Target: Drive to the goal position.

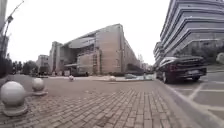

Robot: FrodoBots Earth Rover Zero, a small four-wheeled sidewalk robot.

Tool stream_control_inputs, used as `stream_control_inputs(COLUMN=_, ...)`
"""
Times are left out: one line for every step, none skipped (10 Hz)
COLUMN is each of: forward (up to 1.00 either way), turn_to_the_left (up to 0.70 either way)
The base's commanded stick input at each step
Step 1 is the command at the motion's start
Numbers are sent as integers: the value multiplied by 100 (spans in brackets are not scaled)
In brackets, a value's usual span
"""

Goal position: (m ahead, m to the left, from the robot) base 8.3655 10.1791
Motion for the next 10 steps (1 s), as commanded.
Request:
stream_control_inputs(forward=70, turn_to_the_left=14)
stream_control_inputs(forward=70, turn_to_the_left=14)
stream_control_inputs(forward=70, turn_to_the_left=14)
stream_control_inputs(forward=70, turn_to_the_left=14)
stream_control_inputs(forward=70, turn_to_the_left=14)
stream_control_inputs(forward=70, turn_to_the_left=14)
stream_control_inputs(forward=70, turn_to_the_left=14)
stream_control_inputs(forward=70, turn_to_the_left=14)
stream_control_inputs(forward=70, turn_to_the_left=14)
stream_control_inputs(forward=70, turn_to_the_left=14)
